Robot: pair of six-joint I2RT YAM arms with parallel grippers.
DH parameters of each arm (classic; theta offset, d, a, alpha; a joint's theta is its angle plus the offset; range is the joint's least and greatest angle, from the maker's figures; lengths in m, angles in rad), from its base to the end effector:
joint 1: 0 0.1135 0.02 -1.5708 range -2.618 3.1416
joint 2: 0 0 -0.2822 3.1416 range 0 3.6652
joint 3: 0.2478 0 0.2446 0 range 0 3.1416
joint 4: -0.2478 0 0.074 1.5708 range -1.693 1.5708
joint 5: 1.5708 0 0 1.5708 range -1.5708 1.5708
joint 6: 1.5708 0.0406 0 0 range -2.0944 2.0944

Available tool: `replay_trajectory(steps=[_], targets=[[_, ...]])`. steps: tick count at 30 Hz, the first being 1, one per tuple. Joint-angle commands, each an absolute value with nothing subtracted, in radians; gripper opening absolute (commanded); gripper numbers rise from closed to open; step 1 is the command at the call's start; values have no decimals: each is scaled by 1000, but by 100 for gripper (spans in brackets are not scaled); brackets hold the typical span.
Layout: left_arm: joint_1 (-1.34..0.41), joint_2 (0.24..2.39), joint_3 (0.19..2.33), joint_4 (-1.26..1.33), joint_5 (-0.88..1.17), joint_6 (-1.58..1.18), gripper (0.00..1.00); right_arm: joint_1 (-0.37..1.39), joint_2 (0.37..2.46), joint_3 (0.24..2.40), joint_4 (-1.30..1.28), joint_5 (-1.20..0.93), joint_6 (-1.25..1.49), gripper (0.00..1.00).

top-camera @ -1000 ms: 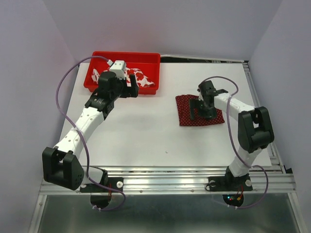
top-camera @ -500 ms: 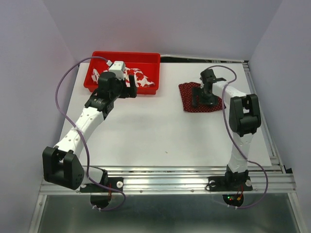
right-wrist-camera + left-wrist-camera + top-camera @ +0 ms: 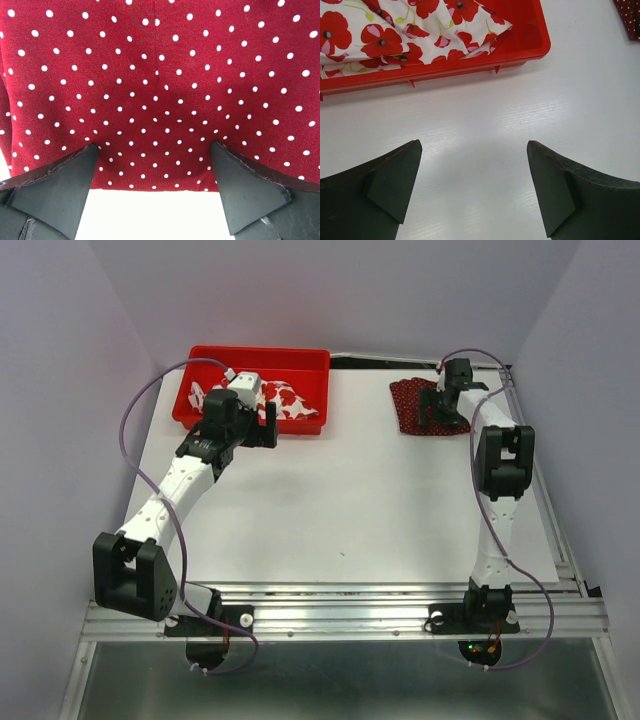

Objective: Fold and stack the skirts
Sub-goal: Neatly place the folded skirt to the corner, then grab the skirt from the pile

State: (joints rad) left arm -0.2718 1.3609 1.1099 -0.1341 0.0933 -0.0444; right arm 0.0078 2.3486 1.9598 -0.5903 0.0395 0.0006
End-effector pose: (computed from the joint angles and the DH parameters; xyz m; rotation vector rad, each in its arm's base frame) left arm 0.2994 -0.0874 0.3457 0.2844 1.9454 -0.2990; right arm 0.5241 0.0025 0.1851 0.0062 2.5494 -0.0471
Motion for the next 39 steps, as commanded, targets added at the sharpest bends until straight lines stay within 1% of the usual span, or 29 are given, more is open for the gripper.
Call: replay_trajectory(steps=[1,8,11,15,21,22,24,26,27,28,29,31,32,34,38,39], targets=[[-249,1319,1123,-123,136,21,98,-18,2436,1985,-569,9,-74,100],[-200,1376,1163,-156,285,6,98,-28,2479,2095,-586,11,-69,100],[-146,1384,1158,-135,380,-55,98,-28,2516,2153,-601,11,-61,100],[-112,1384,1190,-110,385,-72,98,-28,2499,2174,-595,-32,-41,100],[-97,1446,1379,-193,293,32,98,-28,2321,2217,-580,-121,-15,100],[-97,1477,1432,-199,250,60,98,-28,2257,2209,-562,-142,-15,100],[-95,1514,1486,-215,200,90,98,-28,2182,2174,-528,-161,-15,100],[-86,1555,1547,-224,166,118,98,-28,2099,2053,-450,-202,-41,100],[-81,1607,1575,-230,137,139,98,-28,2020,2007,-430,-219,-52,100],[-72,1639,1630,-244,114,138,98,-28,1981,1923,-390,-235,-58,100],[-63,1705,1661,-251,100,137,98,-28,1944,1884,-370,-239,-64,100],[-45,1773,1732,-287,103,127,98,-28,1850,1812,-335,-252,-55,100],[-25,1834,1787,-285,116,123,96,-28,1824,1749,-328,-235,-42,100],[-9,1890,1859,-282,165,126,95,-28,1763,1703,-342,-227,-44,100],[-9,2069,1980,-282,198,144,93,-28,1683,1606,-417,-358,-46,100],[-9,2095,2002,-270,186,140,93,-28,1665,1550,-419,-373,-34,100]])
